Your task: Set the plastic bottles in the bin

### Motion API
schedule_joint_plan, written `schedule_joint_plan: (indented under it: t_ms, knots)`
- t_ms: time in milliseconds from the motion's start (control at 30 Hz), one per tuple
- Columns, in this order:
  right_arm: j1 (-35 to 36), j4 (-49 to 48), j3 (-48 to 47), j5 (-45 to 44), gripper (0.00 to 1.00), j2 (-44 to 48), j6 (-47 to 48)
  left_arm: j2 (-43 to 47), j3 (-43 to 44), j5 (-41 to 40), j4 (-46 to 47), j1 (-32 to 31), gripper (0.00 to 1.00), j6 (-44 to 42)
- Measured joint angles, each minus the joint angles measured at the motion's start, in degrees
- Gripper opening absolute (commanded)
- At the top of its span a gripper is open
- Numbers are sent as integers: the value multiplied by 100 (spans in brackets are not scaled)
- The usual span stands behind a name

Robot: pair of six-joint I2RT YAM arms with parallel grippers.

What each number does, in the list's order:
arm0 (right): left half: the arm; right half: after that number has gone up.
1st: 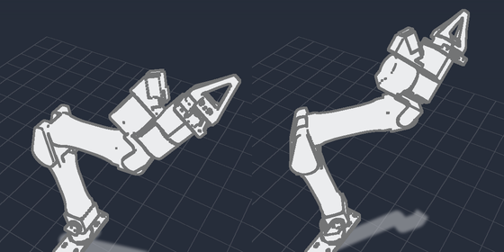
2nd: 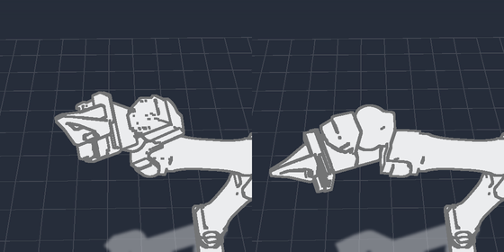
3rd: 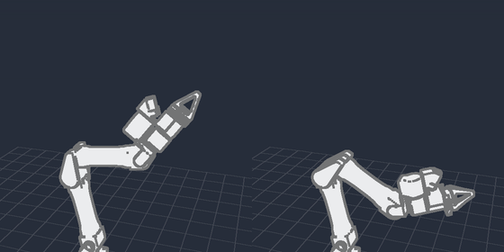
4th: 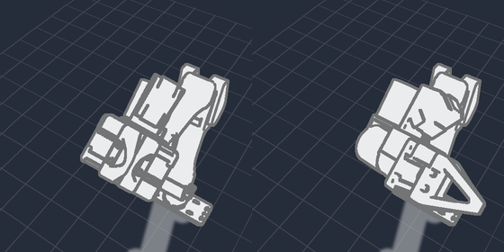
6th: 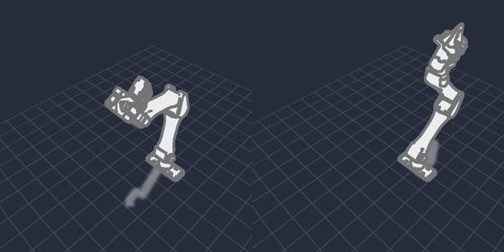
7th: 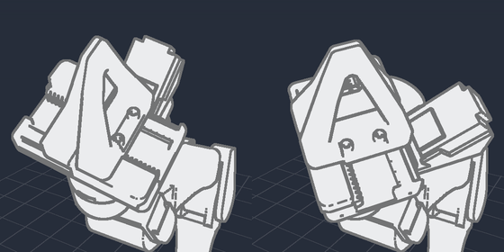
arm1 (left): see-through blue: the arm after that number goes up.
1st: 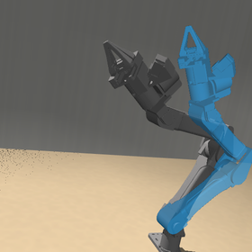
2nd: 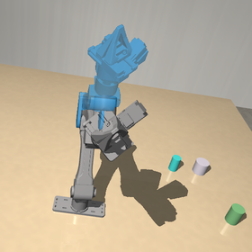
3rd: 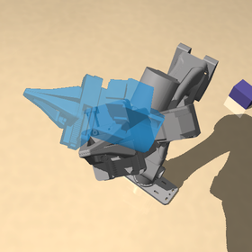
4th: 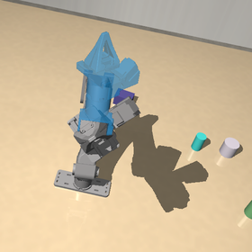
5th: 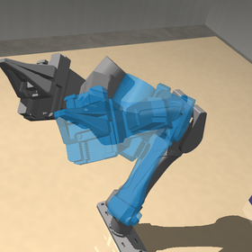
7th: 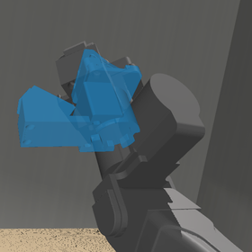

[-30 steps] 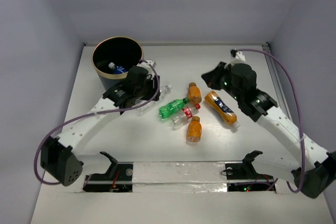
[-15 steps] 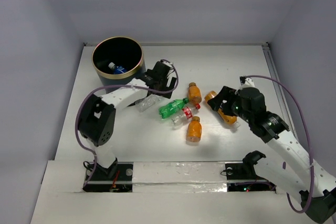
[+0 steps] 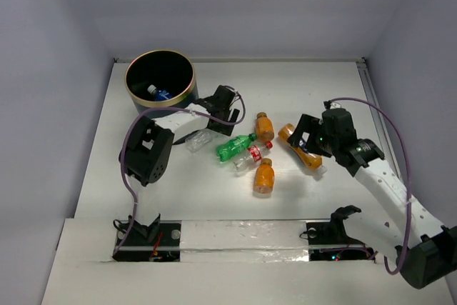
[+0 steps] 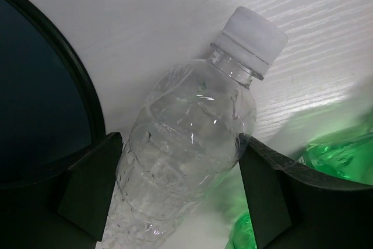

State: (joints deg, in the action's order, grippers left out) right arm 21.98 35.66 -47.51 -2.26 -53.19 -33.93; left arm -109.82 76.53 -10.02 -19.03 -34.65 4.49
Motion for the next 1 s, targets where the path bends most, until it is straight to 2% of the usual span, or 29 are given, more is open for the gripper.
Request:
schedule_joint_plan:
  t_ms: [167,333,533,767,867,1000]
  knots:
    - [-472,81,-553,-15,95,-765,387,22,2,11,37,0,59,24]
    - [-839,321,-1449,-59,95,-1759,1021,339,295,13,-282,26,54,118]
    - [-890,592,-2332,271,98,-3213,1919,1366,1257,111,-590,28,51,310]
    - [-890,1110,-2586,852,99,-4019,2503,2299,2785,330,-879,83,51,592]
    - [-890,1174,-2605,940,99,-4159,2583,2479,3401,564,-907,328,51,774]
    - [-890,1207,-2640,1027,99,-4413,2647,2806,3609,931,-776,1228,51,1119]
